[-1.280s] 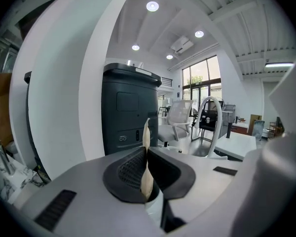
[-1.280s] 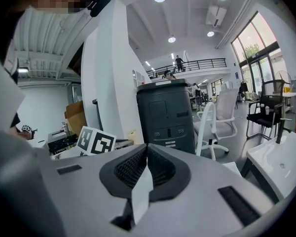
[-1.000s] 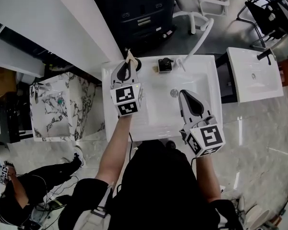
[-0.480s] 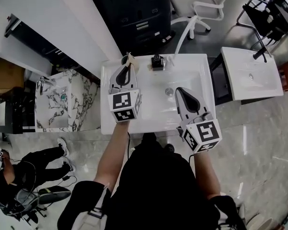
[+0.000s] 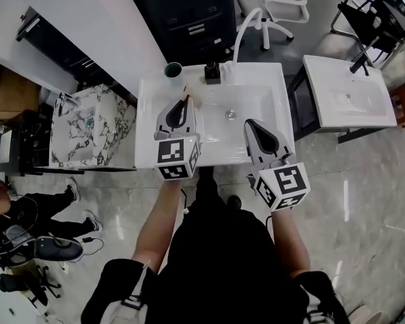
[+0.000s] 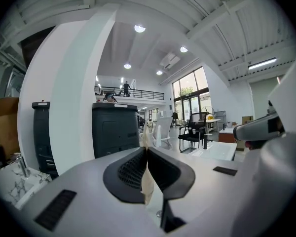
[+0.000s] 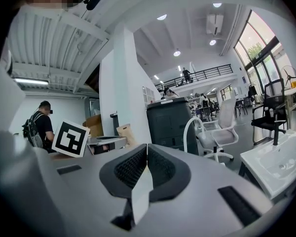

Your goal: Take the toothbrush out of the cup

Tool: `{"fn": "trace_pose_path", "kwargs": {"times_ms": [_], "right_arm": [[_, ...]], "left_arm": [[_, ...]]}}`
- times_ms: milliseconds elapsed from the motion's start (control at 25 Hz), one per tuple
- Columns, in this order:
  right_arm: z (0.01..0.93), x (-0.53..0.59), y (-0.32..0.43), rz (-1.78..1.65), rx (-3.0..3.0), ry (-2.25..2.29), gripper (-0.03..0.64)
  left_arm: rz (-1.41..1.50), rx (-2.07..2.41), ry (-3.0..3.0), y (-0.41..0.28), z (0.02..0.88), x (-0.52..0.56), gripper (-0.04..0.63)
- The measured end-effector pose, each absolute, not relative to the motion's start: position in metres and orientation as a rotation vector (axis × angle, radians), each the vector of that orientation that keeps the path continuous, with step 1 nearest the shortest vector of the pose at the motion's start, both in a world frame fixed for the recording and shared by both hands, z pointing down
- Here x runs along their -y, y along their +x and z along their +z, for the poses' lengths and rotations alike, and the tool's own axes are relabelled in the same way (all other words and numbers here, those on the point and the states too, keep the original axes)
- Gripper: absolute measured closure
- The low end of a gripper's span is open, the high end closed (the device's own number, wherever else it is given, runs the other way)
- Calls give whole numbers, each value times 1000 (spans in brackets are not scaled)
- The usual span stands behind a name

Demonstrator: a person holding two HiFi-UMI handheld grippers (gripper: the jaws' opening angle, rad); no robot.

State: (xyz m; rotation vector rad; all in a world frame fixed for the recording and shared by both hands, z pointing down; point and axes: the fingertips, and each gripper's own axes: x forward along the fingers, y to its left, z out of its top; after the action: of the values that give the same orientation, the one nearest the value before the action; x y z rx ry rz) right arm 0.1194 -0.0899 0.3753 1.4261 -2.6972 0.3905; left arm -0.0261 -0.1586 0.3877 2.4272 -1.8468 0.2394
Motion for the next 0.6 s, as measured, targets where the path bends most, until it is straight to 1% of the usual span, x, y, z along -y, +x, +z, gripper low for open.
{"fn": "trace_pose_path", "kwargs": {"times_ms": [280,600], "right_arm": [[384,46,130,400,2714,1384,584],[385,19,128,396,2766,1311,584]], "left_arm": [[187,1818,2431,-7,383,94,572],[63,1810,2398,-6,362,31,572]]}}
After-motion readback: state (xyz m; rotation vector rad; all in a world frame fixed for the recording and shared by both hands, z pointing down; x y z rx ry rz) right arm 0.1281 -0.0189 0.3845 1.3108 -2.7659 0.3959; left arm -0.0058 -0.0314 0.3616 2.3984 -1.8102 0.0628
